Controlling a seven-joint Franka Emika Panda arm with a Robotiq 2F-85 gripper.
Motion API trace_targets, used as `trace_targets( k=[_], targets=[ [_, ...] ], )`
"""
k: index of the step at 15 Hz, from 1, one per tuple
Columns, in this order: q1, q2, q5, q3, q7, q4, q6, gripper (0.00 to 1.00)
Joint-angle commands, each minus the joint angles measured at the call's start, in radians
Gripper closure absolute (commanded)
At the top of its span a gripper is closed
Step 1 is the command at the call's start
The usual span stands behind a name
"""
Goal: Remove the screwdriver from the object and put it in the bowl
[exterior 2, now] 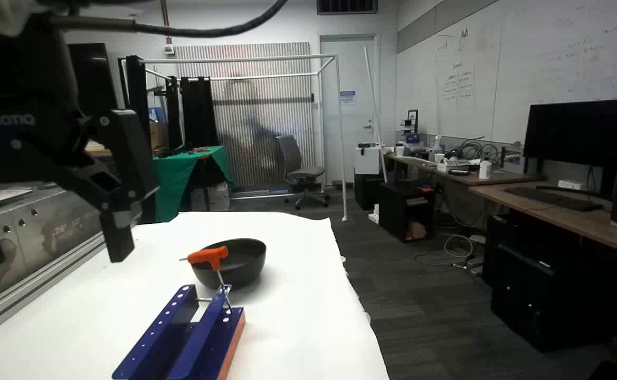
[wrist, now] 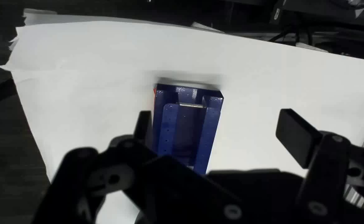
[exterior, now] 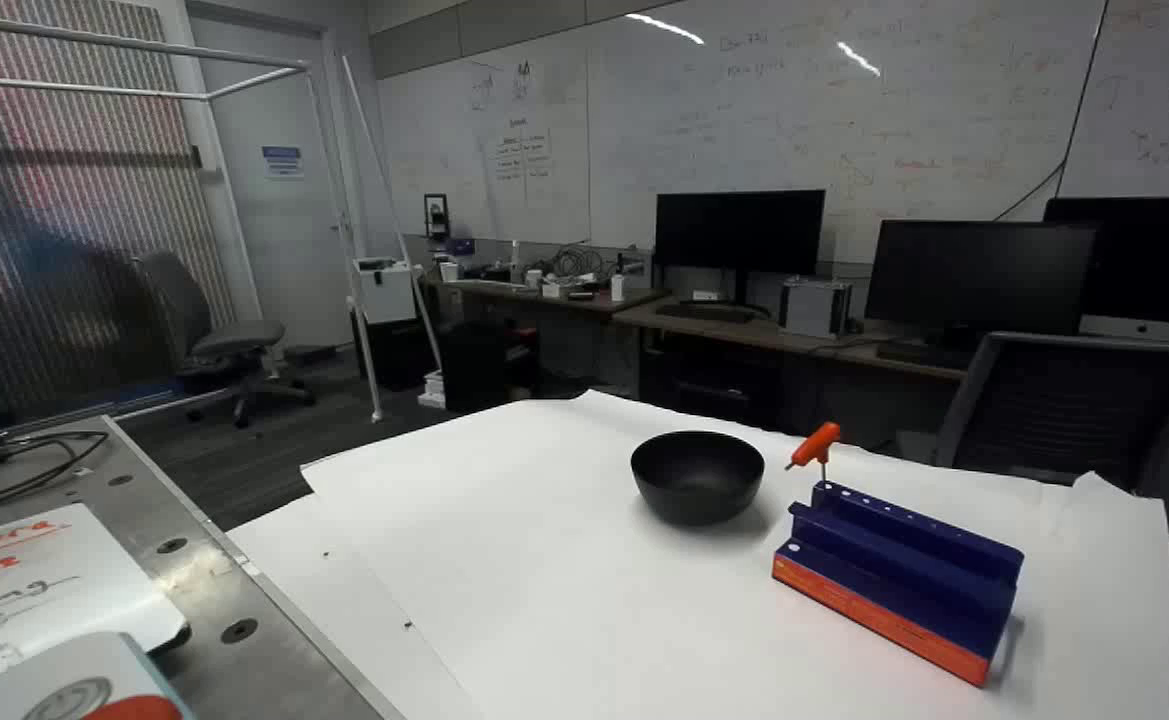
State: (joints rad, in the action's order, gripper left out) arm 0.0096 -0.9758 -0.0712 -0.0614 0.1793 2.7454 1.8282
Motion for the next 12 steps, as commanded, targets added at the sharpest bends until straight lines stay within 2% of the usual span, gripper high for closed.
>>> trace_targets(
  k=[1,6,9,12],
  targets=[
    [0.005,0.000,-0.003,-0.003,-0.003,-0.005,-0.002,0.00],
    [0.005,-0.002,-0.003,-0.003,-0.003,-0.008,-0.002,0.00],
    [0.026,0.135,-0.016,0.006,0.021,-0.094,0.067,0.00],
    [0.044,0.296,-0.021,0.010,0.043,-0.171,0.237,0.00]
  ],
)
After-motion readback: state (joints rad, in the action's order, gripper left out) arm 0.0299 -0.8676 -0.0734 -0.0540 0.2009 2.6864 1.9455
